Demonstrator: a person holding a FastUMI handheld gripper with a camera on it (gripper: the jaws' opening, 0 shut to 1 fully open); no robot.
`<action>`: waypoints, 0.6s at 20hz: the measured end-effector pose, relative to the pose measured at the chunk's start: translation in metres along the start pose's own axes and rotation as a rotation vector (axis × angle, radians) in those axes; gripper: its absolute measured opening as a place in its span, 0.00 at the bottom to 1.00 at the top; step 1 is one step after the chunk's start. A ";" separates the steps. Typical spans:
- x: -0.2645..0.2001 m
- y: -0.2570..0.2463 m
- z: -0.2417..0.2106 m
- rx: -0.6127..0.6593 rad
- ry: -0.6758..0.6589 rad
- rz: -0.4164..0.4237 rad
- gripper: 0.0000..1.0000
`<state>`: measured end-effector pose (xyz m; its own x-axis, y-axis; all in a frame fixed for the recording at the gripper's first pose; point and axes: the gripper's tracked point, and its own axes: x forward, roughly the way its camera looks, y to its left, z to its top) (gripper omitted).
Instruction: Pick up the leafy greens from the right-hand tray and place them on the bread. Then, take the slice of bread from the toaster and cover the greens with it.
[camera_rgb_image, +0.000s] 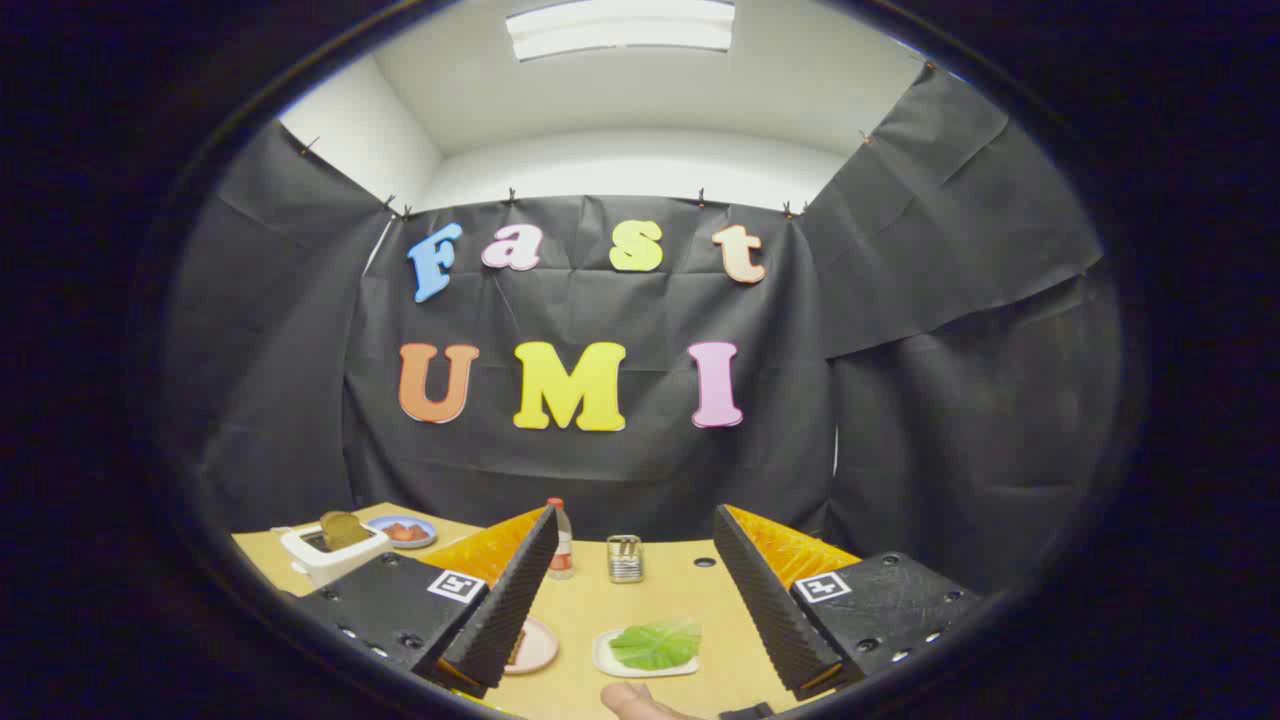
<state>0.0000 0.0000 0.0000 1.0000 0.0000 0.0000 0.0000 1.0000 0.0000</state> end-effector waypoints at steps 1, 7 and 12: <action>-0.005 0.010 -0.001 0.012 0.012 -0.003 0.96; -0.033 0.046 0.019 0.051 -0.011 -0.031 0.96; -0.045 0.071 0.013 -0.001 0.012 -0.012 0.95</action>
<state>-0.0453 0.0711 0.0135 0.9999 -0.0122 -0.0121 0.0122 0.9999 -0.0013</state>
